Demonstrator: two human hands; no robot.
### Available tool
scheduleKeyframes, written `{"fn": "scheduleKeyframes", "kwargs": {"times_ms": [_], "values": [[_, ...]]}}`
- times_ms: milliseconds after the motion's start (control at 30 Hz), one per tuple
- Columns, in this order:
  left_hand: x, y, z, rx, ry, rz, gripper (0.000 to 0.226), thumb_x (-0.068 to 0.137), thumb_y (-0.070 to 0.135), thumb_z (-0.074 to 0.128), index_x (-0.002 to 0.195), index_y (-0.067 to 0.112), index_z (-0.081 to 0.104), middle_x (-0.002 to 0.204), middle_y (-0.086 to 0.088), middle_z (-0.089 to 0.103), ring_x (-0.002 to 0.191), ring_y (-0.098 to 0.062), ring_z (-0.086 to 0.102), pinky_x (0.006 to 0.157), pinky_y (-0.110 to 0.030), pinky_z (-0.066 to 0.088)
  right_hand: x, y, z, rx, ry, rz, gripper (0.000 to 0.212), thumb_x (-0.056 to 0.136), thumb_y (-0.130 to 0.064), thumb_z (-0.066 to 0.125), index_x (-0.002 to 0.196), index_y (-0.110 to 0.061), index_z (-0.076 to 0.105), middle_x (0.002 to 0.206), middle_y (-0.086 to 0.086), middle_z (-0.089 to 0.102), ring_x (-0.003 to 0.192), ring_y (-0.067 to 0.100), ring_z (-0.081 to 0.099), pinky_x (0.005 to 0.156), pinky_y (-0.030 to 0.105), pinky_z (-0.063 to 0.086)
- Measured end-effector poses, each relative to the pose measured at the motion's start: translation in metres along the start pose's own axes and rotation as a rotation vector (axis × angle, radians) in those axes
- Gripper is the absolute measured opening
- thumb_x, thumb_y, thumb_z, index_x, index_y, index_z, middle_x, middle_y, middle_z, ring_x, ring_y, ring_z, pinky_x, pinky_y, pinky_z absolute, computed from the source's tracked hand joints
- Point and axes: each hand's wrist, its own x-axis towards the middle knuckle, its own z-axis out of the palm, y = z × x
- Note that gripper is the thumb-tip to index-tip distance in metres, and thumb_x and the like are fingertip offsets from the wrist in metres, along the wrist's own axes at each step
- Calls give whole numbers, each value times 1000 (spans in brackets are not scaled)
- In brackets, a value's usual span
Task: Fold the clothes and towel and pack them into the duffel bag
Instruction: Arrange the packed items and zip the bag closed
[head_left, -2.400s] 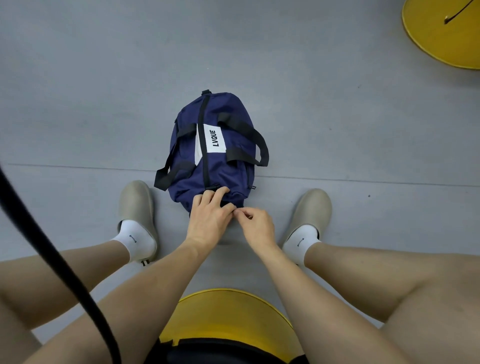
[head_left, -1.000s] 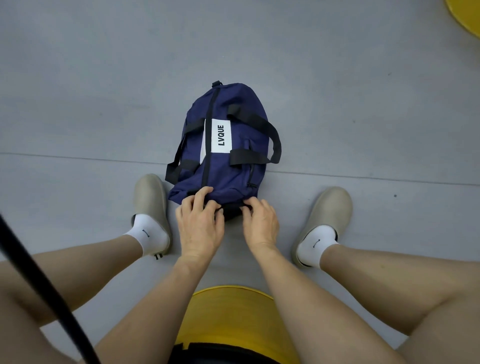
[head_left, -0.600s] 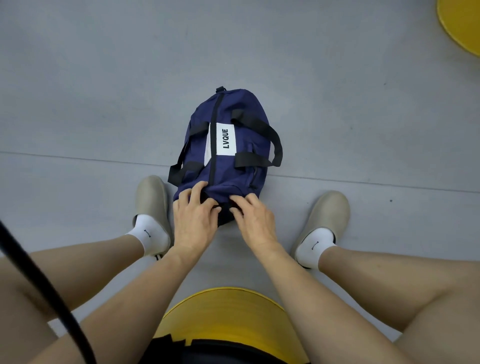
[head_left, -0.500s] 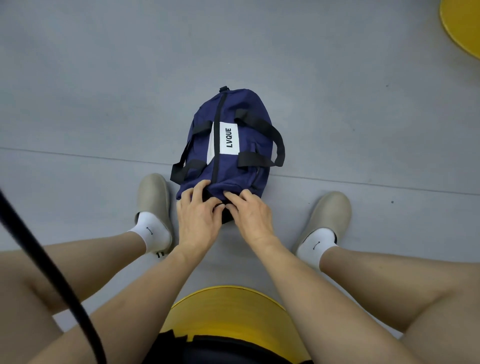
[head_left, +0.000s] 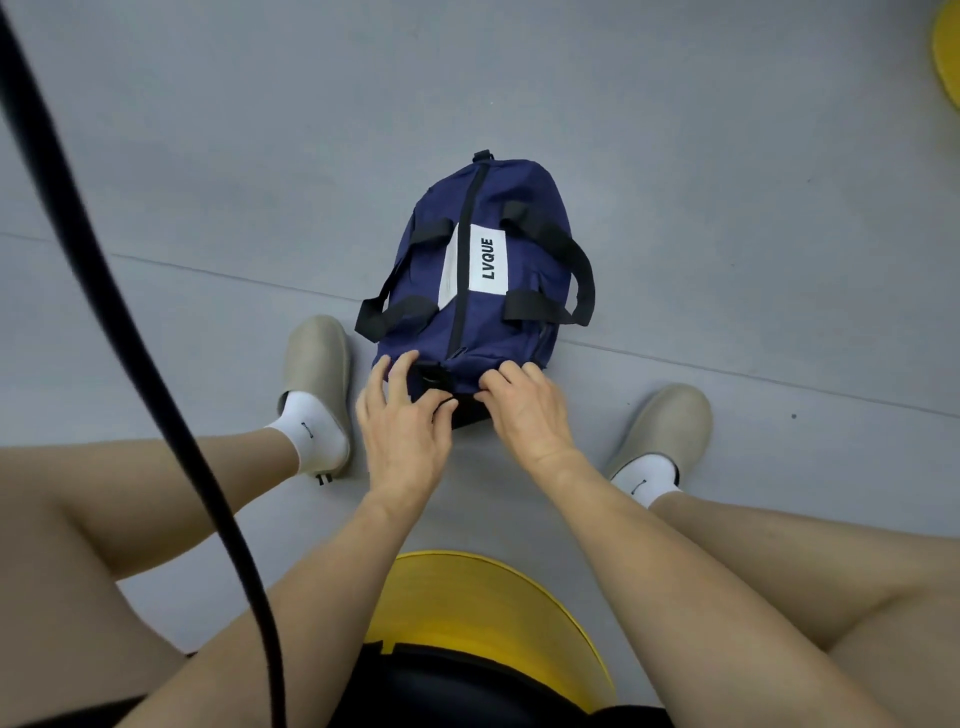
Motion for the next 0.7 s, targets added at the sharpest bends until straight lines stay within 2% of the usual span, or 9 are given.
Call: {"fn": "scheduleKeyframes", "kwargs": {"times_ms": [133, 300, 500, 700], "values": [[-13, 11, 17, -85, 47, -187, 12, 92, 33, 69, 91, 24, 77, 149, -5, 43, 145, -38, 29, 113, -54, 30, -9, 2, -4, 20, -24, 70, 16, 84, -28, 79, 80, -18, 66, 76, -2, 58, 66, 23, 51, 52, 29, 32], [-13, 26, 26, -178, 55, -311, 9, 89, 33, 72, 89, 25, 76, 149, -2, 43, 145, -40, 26, 114, -57, 27, -10, 14, -13, 25, -79, 138, 14, 91, -30, 71, 85, -17, 67, 83, -3, 61, 77, 24, 53, 57, 30, 33], [-20, 42, 27, -203, 21, -401, 8, 89, 31, 71, 88, 24, 75, 150, -3, 42, 147, -38, 22, 117, -59, 21, -14, 16, -21, 42, -178, 236, 16, 98, -30, 59, 91, -16, 64, 93, -2, 61, 92, 24, 51, 64, 33, 38], [-22, 46, 24, -196, 29, -483, 7, 89, 33, 71, 85, 28, 73, 149, -1, 42, 147, -37, 24, 115, -60, 25, -14, 15, -27, 71, -208, 296, 12, 98, -26, 59, 94, -16, 64, 96, 2, 62, 96, 27, 52, 67, 35, 40]]}}
